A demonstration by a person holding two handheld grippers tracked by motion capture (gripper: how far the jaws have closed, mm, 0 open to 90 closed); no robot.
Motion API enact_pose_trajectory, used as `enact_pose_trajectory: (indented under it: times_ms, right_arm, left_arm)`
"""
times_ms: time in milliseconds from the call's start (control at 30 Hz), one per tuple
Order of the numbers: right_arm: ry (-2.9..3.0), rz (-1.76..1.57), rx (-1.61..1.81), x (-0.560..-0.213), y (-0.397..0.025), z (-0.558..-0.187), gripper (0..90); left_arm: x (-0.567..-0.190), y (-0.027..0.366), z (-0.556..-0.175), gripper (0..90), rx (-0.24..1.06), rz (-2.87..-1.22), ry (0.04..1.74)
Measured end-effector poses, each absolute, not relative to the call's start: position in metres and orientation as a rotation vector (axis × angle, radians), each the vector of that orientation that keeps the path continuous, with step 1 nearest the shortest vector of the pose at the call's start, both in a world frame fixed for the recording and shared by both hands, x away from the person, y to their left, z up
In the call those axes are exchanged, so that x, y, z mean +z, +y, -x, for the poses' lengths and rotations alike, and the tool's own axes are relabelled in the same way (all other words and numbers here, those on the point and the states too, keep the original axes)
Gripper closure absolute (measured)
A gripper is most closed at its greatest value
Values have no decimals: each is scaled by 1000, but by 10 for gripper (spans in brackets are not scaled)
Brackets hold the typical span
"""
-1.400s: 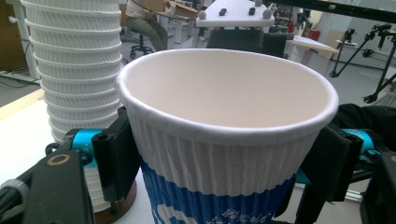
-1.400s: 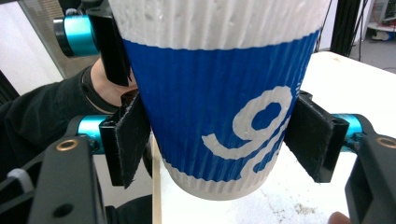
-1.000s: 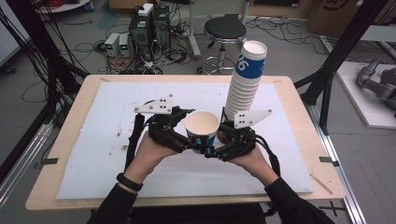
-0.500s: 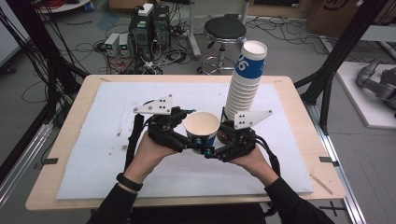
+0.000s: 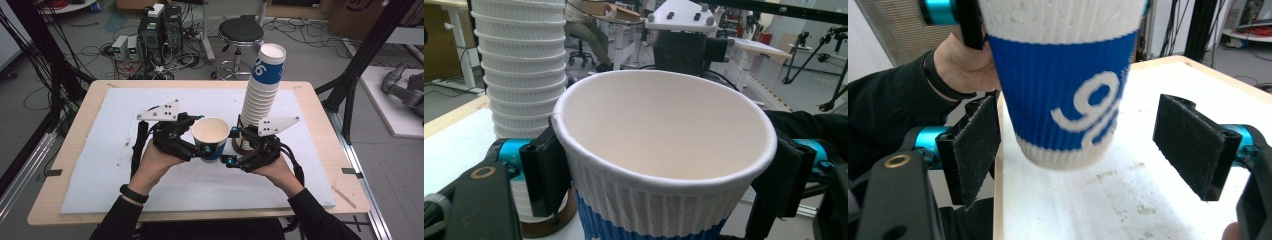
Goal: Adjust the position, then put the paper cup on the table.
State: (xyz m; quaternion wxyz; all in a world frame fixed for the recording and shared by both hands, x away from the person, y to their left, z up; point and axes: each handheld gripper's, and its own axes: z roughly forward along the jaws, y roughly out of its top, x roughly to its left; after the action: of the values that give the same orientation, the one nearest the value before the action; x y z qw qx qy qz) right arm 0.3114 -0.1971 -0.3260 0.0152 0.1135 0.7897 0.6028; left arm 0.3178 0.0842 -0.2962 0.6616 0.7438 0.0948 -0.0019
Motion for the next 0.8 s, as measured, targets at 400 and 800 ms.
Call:
enact_pose_trajectory:
  times_ms: [400,800]
  right_arm:
    - [2360,-397,1884,-316,-234,-312,193]
    - [2299,-436,1870,-312,-261,-310,194]
  left_arm:
    - [-296,93,-316,216,32,-1723,227]
    - [-298,100,-316,214,50,-1723,235]
